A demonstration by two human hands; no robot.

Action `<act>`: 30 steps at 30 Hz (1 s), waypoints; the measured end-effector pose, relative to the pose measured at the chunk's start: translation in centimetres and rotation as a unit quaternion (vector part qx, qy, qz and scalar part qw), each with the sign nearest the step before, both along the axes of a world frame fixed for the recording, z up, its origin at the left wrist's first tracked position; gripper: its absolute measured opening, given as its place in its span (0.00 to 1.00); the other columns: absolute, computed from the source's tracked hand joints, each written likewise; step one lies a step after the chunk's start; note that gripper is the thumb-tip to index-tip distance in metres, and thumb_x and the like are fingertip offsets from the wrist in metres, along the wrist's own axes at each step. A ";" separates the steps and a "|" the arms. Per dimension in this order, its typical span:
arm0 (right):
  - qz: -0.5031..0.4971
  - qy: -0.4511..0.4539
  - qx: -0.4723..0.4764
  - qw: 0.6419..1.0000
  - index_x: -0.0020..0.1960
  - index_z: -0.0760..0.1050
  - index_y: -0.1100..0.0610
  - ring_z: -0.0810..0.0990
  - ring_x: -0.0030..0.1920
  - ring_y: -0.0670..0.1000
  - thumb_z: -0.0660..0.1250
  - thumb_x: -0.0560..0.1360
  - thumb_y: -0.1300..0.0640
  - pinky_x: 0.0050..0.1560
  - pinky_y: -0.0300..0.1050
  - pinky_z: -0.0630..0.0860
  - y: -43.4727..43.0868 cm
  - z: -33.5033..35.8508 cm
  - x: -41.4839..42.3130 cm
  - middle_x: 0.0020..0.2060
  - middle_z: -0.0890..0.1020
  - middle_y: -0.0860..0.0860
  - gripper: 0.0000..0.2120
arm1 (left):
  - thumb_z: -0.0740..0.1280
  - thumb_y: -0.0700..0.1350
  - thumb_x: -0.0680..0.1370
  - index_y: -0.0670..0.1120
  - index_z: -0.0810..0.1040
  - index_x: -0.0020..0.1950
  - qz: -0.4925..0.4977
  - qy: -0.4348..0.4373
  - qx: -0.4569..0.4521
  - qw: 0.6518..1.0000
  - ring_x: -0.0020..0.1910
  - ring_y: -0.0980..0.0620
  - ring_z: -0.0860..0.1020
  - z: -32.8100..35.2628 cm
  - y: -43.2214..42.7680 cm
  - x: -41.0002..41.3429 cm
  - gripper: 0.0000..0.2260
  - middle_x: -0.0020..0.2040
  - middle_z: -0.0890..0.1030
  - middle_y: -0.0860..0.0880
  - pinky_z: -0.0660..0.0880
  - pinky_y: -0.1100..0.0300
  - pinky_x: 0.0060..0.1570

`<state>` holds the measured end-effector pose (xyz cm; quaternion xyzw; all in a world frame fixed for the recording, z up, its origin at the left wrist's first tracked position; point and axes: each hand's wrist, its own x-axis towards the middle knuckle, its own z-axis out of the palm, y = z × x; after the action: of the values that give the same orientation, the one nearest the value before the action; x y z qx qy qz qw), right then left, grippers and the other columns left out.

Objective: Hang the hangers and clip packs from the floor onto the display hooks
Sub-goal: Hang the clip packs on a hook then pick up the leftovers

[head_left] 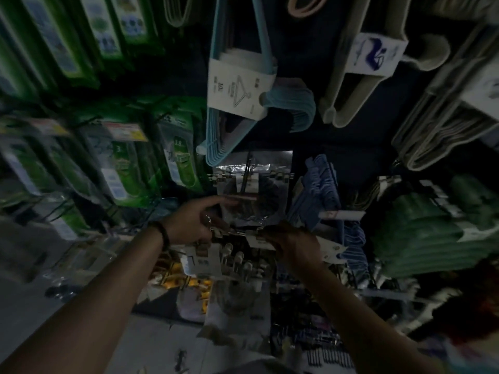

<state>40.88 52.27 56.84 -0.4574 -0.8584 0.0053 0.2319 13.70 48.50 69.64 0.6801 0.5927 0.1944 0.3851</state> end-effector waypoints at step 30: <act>0.019 -0.050 0.193 0.980 0.62 0.84 0.44 0.80 0.60 0.59 0.74 0.74 0.56 0.57 0.54 0.76 9.0 -0.1 -3.5 0.57 0.82 0.49 0.18 | 0.69 0.33 0.77 0.81 0.41 0.74 -0.064 0.241 0.101 0.963 0.25 0.46 0.73 1.2 2.2 -1.2 0.53 0.33 0.75 0.48 0.77 0.50 0.26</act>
<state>37.35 61.30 56.78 -0.3871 -0.8624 -0.1789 0.2728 12.48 50.71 70.86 0.7788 0.6003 0.0587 0.1724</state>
